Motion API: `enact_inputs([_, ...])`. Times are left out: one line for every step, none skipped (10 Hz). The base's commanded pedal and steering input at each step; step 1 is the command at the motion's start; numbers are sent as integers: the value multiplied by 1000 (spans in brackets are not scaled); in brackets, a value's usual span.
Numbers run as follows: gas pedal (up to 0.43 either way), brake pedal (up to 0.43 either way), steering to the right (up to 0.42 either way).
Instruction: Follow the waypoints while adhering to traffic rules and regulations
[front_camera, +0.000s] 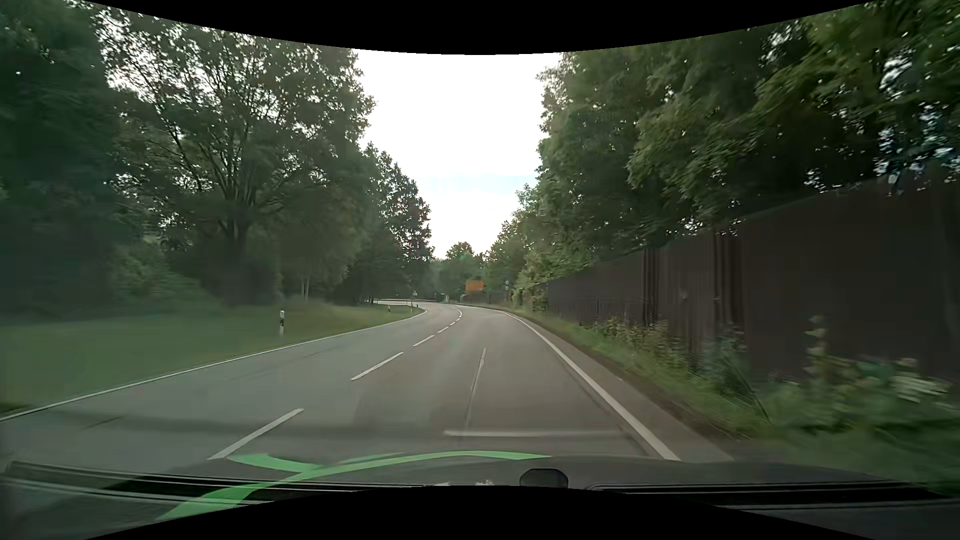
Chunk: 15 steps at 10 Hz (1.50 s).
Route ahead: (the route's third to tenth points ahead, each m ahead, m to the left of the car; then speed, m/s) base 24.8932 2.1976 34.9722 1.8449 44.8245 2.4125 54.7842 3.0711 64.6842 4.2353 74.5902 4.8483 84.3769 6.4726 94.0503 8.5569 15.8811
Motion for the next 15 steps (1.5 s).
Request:
enact_inputs([177,0,-8])
enact_inputs([177,0,-8])
enact_inputs([189,0,-8])
enact_inputs([189,0,-8])
enact_inputs([189,0,-8])
enact_inputs([189,0,-8])
enact_inputs([197,0,-9])
enact_inputs([197,0,-10])
enact_inputs([197,0,-11])
enact_inputs([209,0,-11])
enact_inputs([209,0,-11])
enact_inputs([209,0,-11])
enact_inputs([209,0,-11])
enact_inputs([220,0,-11])
enact_inputs([220,0,-11])
